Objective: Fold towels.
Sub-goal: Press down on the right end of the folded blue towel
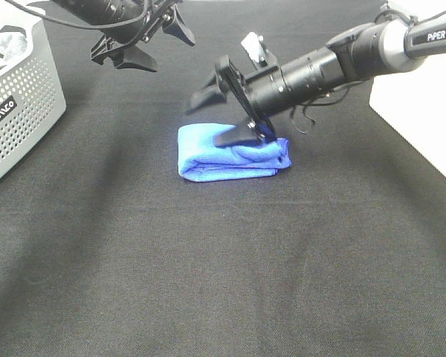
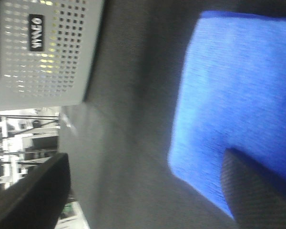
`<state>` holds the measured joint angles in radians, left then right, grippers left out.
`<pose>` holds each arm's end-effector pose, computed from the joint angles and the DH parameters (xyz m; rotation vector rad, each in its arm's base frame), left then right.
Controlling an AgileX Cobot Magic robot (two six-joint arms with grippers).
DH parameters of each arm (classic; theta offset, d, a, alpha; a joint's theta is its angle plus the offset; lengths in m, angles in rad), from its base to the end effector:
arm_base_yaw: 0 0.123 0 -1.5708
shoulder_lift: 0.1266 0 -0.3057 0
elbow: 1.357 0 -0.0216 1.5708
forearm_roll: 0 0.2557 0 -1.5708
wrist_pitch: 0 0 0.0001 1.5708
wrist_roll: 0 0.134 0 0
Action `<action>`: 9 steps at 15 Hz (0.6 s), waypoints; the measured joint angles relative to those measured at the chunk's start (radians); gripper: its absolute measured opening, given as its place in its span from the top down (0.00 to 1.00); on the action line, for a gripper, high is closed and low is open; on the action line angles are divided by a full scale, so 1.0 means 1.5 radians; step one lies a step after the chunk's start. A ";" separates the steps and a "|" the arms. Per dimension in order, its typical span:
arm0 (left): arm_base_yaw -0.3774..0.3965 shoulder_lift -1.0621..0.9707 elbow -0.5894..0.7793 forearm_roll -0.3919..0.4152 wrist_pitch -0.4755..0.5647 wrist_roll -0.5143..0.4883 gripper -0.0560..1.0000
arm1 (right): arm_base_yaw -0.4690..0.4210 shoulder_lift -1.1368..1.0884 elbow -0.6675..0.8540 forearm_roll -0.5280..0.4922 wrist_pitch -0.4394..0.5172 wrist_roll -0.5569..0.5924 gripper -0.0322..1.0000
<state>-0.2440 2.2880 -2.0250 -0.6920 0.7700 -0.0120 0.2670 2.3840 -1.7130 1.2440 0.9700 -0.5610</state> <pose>0.5349 -0.1945 0.2151 -0.1483 2.4728 -0.9100 0.4698 0.2371 0.1091 -0.0872 2.6205 1.4293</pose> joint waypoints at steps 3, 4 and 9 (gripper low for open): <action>0.000 0.000 0.000 -0.001 0.000 0.001 0.24 | -0.017 0.001 -0.003 -0.115 -0.002 0.037 0.19; 0.000 0.000 0.000 -0.001 0.000 0.001 0.24 | -0.023 0.002 -0.003 -0.145 -0.001 0.049 0.19; 0.000 0.000 0.000 -0.001 0.000 0.001 0.24 | -0.059 -0.021 -0.003 -0.177 0.043 0.061 0.20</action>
<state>-0.2440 2.2880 -2.0250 -0.6930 0.7700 -0.0110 0.1790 2.3520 -1.7170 0.9790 1.0350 -0.4690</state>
